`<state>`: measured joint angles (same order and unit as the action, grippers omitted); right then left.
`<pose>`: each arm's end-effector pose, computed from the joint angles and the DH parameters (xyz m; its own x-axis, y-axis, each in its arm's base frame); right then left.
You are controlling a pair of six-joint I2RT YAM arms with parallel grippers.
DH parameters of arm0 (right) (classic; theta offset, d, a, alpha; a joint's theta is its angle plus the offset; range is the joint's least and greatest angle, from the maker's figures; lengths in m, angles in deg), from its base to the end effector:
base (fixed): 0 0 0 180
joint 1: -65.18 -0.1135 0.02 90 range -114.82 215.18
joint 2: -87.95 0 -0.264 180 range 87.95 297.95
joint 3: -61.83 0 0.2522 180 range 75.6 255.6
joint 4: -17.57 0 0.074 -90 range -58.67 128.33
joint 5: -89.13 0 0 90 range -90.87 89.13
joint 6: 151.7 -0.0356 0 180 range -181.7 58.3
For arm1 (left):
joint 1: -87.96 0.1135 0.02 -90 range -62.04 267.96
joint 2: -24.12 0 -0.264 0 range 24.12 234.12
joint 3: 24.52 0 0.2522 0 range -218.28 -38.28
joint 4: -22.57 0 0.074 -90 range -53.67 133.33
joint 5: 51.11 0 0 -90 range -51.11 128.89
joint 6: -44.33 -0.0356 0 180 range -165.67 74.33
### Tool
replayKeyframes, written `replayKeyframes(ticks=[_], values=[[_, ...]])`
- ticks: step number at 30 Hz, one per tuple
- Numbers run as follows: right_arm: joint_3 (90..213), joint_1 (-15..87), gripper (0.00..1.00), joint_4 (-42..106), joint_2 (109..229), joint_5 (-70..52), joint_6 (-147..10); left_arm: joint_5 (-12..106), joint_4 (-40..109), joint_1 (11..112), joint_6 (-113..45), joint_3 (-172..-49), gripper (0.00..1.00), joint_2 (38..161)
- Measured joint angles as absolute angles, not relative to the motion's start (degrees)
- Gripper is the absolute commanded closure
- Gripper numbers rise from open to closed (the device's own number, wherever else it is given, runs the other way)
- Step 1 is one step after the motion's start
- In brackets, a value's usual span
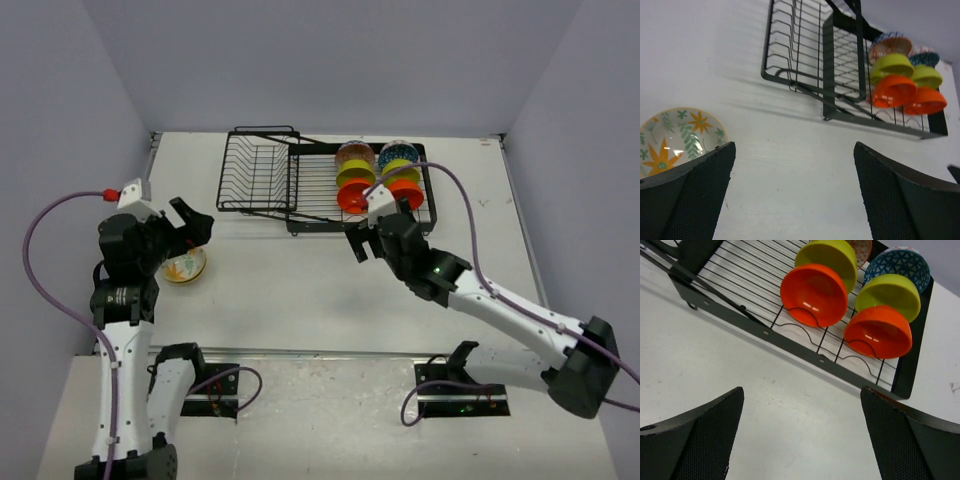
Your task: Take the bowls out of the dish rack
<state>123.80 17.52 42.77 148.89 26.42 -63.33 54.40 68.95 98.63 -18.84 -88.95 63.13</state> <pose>0.1739 0.1666 0.3055 -0.2863 -0.2767 -0.9173 -0.3672 0.9160 -0.1617 0.1431 0.0173 0.3492 -0.3439 -0.5074 -0.7901 -0.0989 0.8564 -0.5068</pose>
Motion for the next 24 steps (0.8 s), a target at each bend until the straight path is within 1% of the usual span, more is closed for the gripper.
replayKeyframes(ticks=[2,7,8,14,16,19,22,23,24], values=[[127.0,17.7,0.02,41.7,156.1,27.7,-57.7,52.1,70.9,93.5,-20.7,-89.7,0.00,64.8],[132.5,18.9,0.08,37.4,170.9,27.4,-38.4,39.8,74.4,79.8,-22.6,-90.0,0.00,67.8],[134.1,19.8,0.12,37.0,173.9,26.7,-35.0,37.9,74.7,78.4,-22.7,-89.7,0.00,67.3],[145.8,27.4,0.18,34.3,188.0,25.9,-20.6,31.3,72.8,76.9,-22.8,-86.1,0.00,58.6],[148.0,29.1,0.18,32.8,190.6,25.4,-17.3,30.6,72.3,76.9,-22.8,-85.9,0.00,57.5],[149.4,29.7,0.22,30.9,193.0,24.5,-13.7,30.3,71.3,76.9,-22.8,-85.6,0.00,57.5],[150.6,29.2,0.30,29.9,195.6,23.2,-11.1,30.1,71.2,76.9,-22.8,-85.2,0.00,57.8],[151.1,29.2,0.35,29.8,196.6,22.9,-10.5,30.1,71.1,76.9,-22.8,-85.2,0.00,58.0],[151.4,29.1,0.37,29.8,197.5,22.5,-10.0,30.1,71.2,76.9,-22.8,-85.2,0.00,58.1]])
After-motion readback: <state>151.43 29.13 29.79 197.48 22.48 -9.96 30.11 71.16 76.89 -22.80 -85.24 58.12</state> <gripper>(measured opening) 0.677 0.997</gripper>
